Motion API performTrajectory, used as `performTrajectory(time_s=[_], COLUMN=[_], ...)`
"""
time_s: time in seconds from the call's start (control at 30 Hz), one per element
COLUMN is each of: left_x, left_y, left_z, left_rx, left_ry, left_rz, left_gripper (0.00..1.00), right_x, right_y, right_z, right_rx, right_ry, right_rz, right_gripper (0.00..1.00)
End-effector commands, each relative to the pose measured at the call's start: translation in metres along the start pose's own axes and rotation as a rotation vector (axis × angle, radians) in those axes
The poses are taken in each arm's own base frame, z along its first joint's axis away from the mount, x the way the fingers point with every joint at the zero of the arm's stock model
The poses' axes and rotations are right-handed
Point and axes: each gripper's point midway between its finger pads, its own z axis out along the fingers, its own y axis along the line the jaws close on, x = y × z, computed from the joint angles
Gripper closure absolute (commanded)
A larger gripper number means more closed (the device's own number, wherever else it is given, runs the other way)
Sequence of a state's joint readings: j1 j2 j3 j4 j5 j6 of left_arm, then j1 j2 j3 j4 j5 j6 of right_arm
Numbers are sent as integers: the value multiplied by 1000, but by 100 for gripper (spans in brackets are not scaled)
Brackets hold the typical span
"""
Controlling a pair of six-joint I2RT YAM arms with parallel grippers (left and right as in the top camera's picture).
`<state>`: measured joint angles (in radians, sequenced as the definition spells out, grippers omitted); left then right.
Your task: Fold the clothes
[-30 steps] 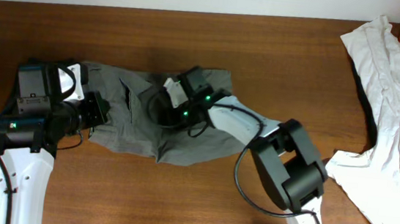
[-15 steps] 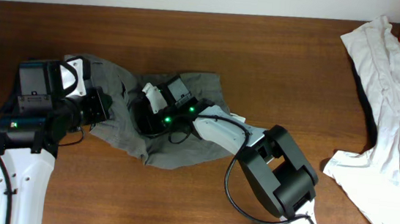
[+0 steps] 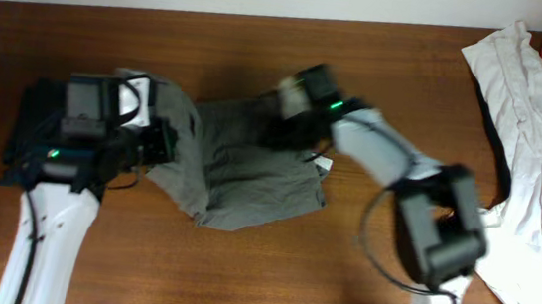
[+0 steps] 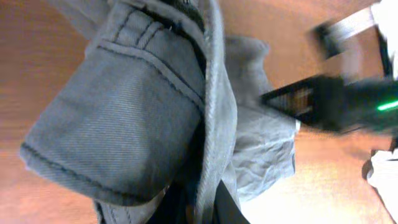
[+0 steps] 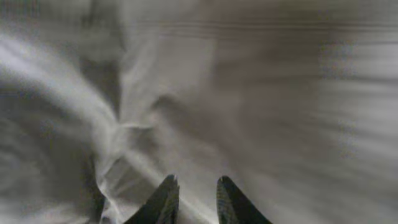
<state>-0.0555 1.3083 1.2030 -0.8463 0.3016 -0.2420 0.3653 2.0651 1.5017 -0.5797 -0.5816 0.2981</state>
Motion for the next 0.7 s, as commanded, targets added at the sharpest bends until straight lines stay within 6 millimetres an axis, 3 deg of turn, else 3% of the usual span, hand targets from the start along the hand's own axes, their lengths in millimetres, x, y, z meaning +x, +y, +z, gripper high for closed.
performTrajectory(time_s=[0.0, 0.07, 0.17, 0.5, 0.67], left_x=[-3, -1, 2, 9, 20], left_y=[-17, -26, -39, -99, -114], left_z=[20, 36, 53, 83, 101], left_rx=[26, 42, 64, 181, 186], left_ry=[27, 50, 68, 54, 74], left_rz=[47, 62, 97, 221, 265], left_gripper=[100, 100, 100, 100, 99], right_x=[-5, 6, 18, 47, 63], right_y=[-24, -53, -76, -101, -102], right_z=[-32, -37, -37, -11, 6], right_rx=[47, 136, 212, 245, 248], right_ry=[-19, 13, 49, 137, 190], right_rz=[18, 82, 94, 103, 102], right_gripper=[76, 78, 79, 78, 78])
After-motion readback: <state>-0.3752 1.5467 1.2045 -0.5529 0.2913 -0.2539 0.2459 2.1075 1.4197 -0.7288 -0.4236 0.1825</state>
